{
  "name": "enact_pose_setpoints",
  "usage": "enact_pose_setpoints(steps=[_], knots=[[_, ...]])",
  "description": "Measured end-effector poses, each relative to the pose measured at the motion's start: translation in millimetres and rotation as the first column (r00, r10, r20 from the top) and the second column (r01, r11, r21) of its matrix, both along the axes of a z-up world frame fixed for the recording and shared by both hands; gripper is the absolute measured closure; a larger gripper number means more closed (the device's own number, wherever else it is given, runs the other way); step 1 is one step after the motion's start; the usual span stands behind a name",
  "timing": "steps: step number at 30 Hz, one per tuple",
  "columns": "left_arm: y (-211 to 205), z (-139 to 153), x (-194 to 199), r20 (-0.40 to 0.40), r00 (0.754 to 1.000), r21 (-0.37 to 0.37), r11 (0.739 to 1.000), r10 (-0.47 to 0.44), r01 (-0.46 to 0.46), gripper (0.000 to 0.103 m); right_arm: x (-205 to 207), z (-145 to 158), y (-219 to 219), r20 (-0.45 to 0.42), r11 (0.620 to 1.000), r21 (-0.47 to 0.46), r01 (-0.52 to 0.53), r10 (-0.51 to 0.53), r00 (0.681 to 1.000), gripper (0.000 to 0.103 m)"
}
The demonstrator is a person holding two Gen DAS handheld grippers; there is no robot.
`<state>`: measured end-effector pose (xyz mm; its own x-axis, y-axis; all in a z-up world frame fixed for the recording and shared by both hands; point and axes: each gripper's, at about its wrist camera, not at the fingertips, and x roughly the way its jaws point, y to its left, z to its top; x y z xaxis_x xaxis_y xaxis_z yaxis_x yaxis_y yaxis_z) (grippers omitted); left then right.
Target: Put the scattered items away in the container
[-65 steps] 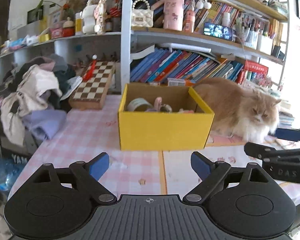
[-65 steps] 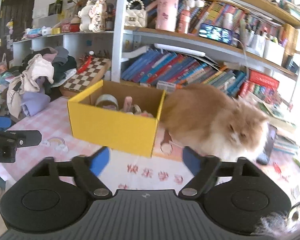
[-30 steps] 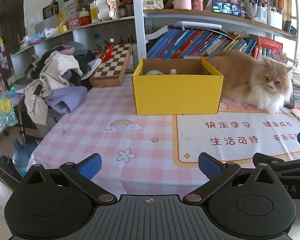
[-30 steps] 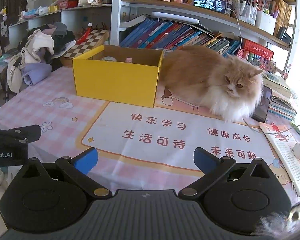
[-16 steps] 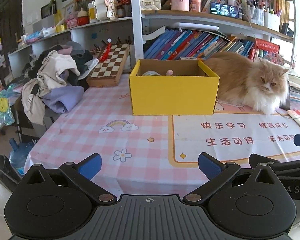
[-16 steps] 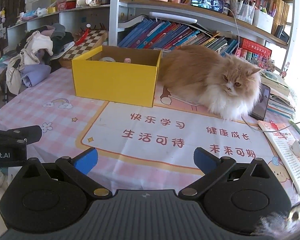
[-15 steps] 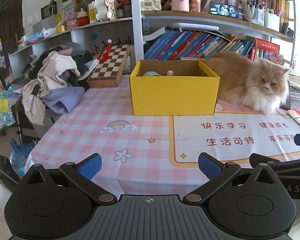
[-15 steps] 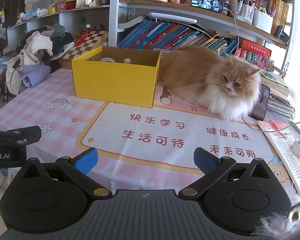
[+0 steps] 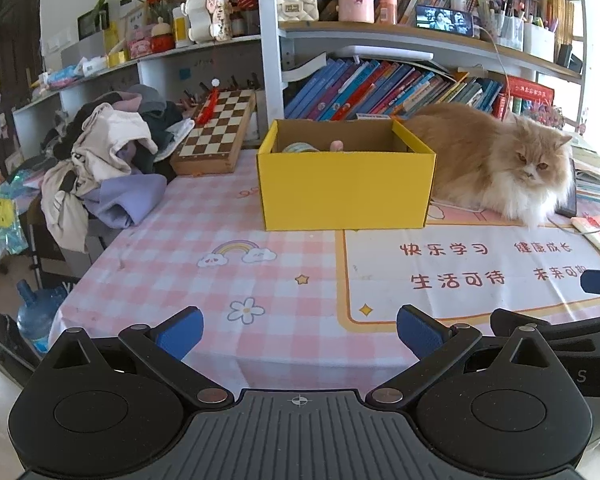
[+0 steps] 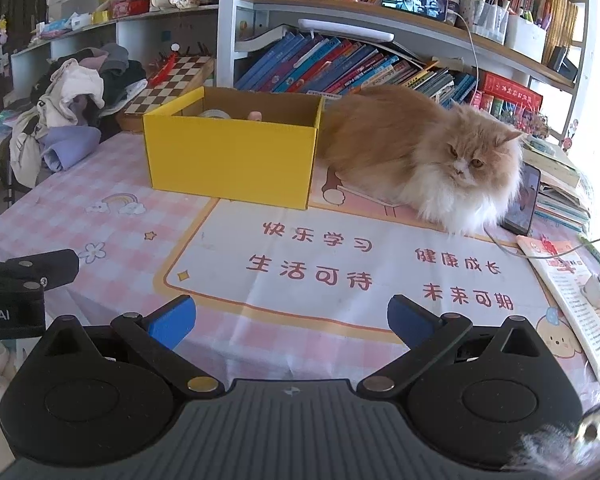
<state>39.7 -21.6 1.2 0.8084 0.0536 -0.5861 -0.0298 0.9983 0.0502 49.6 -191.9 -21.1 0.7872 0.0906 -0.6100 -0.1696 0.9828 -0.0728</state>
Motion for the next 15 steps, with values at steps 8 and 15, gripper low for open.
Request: enact_pose_setpoints(steps=[8,15], knots=[[1.2,-1.6,2.6,-0.022,1.000,-0.025,1.000,-0.011,0.011,0.000,0.2,-1.9,0.6,-0.007,1.000,-0.003,-0.001,0.001,1.000,0.000],[1.0,-2.8,2.7,-0.029,0.999,-0.033,0.999,-0.029,0.028,0.000,2.5,-3.2,-1.5,-0.013,1.000,-0.003,-0.005,0.005,1.000,0.000]])
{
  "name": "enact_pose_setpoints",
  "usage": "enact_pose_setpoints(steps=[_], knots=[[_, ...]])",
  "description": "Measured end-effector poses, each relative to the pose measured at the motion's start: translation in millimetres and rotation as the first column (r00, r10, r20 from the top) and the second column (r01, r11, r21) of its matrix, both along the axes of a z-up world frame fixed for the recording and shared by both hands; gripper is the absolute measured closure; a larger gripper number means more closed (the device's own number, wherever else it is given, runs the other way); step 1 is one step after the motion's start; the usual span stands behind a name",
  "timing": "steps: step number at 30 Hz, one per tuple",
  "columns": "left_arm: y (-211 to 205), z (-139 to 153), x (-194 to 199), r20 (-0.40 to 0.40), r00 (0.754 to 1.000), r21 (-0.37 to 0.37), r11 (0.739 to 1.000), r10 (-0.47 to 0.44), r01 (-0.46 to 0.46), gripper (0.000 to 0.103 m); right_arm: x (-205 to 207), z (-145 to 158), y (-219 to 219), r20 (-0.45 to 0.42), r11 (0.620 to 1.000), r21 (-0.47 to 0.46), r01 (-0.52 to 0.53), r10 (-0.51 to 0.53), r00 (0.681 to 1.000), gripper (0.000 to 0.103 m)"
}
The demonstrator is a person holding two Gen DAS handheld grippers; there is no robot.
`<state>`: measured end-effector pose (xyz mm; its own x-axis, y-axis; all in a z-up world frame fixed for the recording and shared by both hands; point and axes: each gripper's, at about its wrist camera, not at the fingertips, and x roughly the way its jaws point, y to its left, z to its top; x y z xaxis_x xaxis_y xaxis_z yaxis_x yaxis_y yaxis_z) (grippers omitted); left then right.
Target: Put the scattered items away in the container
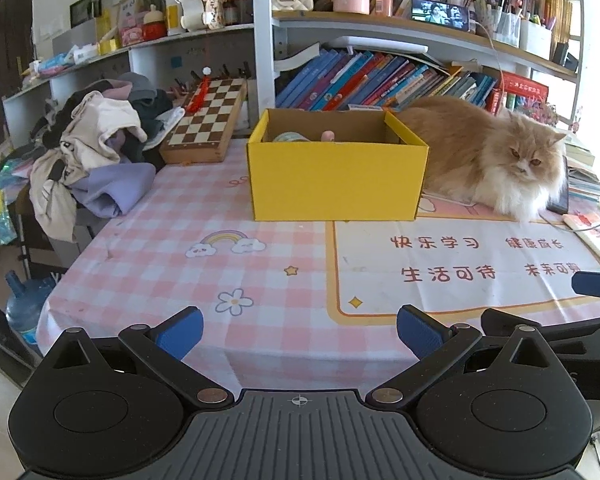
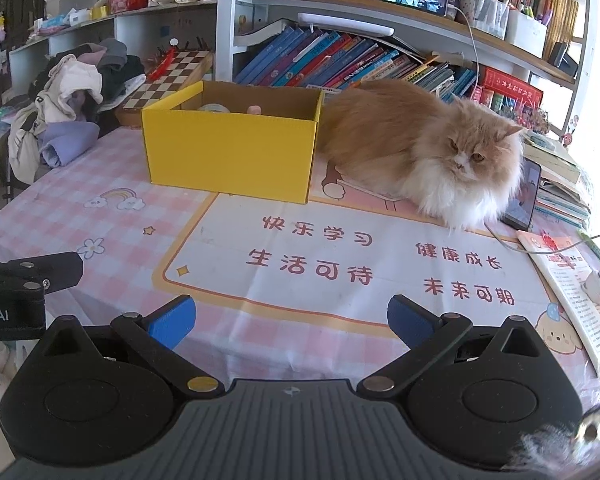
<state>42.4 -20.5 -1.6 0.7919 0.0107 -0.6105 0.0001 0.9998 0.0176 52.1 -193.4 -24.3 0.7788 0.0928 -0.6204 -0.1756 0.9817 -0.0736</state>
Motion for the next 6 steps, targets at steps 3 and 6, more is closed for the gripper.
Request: enact_pose_setpoints(steps=[3,6], knots=[[-0.9,-0.2,-1.5,0.008,1.000,0.009,1.000,-0.002,0.002,0.000,0.8,-0.1,1.1,-0.003,1.000,-0.003,-0.004,0.004,1.000,0.000],[-0.7,0.2,-1.5,0.015,1.000,0.011,1.000,0.002,-0.002,0.000,2.2,0.1,2.4,-0.006,1.000,-0.006,-0.012,0.012,1.000,0.000]])
